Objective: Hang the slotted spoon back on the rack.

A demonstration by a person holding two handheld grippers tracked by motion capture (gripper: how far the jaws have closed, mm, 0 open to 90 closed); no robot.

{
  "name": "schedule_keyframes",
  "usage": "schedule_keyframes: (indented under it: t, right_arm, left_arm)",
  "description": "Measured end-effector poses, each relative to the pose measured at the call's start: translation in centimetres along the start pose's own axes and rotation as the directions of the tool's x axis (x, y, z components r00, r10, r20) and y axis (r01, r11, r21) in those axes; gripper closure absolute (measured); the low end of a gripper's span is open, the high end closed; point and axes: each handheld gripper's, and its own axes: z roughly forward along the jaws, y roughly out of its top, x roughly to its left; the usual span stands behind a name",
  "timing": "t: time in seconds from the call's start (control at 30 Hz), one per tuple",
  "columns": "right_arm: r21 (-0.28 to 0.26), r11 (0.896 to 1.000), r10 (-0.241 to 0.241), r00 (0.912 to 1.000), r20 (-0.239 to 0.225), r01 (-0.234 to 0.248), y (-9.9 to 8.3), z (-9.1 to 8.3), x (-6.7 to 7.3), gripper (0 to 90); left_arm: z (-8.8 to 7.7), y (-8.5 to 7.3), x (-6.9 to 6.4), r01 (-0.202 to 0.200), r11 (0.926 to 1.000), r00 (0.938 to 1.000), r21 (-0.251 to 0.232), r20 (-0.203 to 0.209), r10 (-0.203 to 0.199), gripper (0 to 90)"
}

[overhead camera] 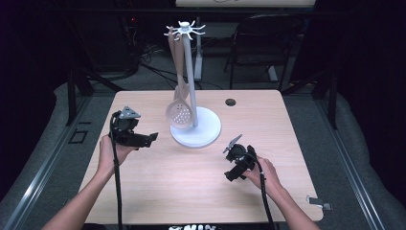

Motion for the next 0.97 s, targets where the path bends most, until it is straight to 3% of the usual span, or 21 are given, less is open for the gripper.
schedule_keyframes:
  t: [0.47,0.7,0.97]
  right_arm:
    - [0.008,1.0,-0.003,1.0,0.001,0.003,0.0,0.2,0.1,10.1]
    - [0.009,1.0,-0.005,1.0,0.001,0.005,0.0,0.3,0.2,10.0]
    - [0.007,1.0,-0.018,0.9998,0.003,0.018,0.0,0.2,0.2,9.9]
  left_arm:
    - [1.9,-4.5,-0.1,0.045,0.9927,0.9986,0.111,0.021,-0.048,9.9]
    - [3.1,-6.5,0.0,0.086,0.9841,0.995,0.156,0.038,-0.093,10.0]
    - [4.0,-7.6,0.6,0.119,0.9721,0.9899,0.202,0.051,-0.132,6.2]
